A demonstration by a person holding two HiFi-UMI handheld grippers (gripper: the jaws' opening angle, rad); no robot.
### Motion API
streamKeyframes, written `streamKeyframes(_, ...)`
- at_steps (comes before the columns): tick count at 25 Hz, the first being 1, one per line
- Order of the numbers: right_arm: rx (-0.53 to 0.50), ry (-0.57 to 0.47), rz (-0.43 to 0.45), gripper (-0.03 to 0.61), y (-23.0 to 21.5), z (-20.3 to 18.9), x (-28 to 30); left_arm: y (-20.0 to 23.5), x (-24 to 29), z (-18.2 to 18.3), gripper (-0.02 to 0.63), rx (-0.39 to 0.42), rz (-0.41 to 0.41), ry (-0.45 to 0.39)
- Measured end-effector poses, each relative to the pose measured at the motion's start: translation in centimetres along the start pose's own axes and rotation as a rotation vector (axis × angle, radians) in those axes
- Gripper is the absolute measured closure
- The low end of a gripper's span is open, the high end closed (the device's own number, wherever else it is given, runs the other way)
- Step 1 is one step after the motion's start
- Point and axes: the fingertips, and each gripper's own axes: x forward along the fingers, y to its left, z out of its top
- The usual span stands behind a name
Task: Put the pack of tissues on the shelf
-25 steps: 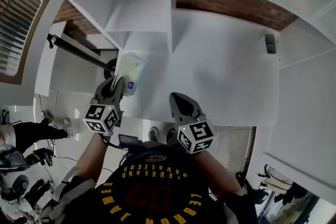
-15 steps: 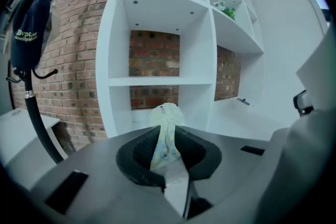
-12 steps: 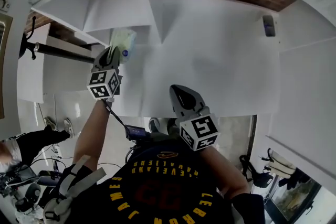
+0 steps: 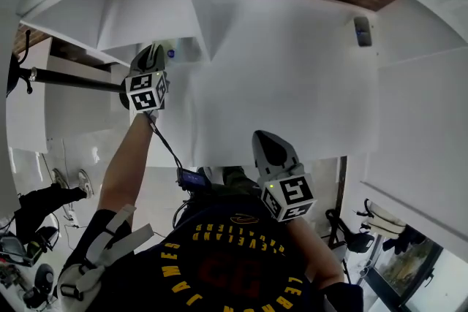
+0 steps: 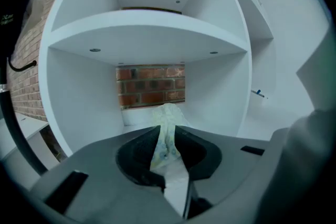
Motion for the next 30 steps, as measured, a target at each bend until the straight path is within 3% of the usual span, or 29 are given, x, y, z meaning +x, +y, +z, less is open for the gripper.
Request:
streamKeyframes(7,-0.01,0.023,-0.056,0.581,-1.0,-0.8,-2.0,-0.2,3.8,-0.5,0.554,0.042,0.048,0.007)
streamKeyframes(11,-0.003,0.031,-0.054,0.581,-0.5,-1.4,-2.6,-0.8,5.2,-2.4,0.547,0.075,0.047,0.066)
streamKeyframes(15,-0.001,0.02,-0.044,0.581,0.1,-1.3,-2.6,-1.6,4.3,-2.2,0.379,0.052,0.018,0.081)
streamKeyframes(18,0.015,0.006,-0.025,0.581,0.8,-1.2,-2.4,-2.5,2.4,-0.7,0.331,0.04,-0.015,0.045)
streamKeyframes(26,0.003,-0.036,0.045,0.581,4.9,-0.6,-2.1,-5.0,-7.5,1.7,0.331,-0.041,-0.13,-0.051)
streamKeyframes(30,0.006,-0.053,0.08,0.581,7.2,-0.8,-1.9,-6.2,-13.8,1.5,0.331,-0.154,-0.205,-0.056)
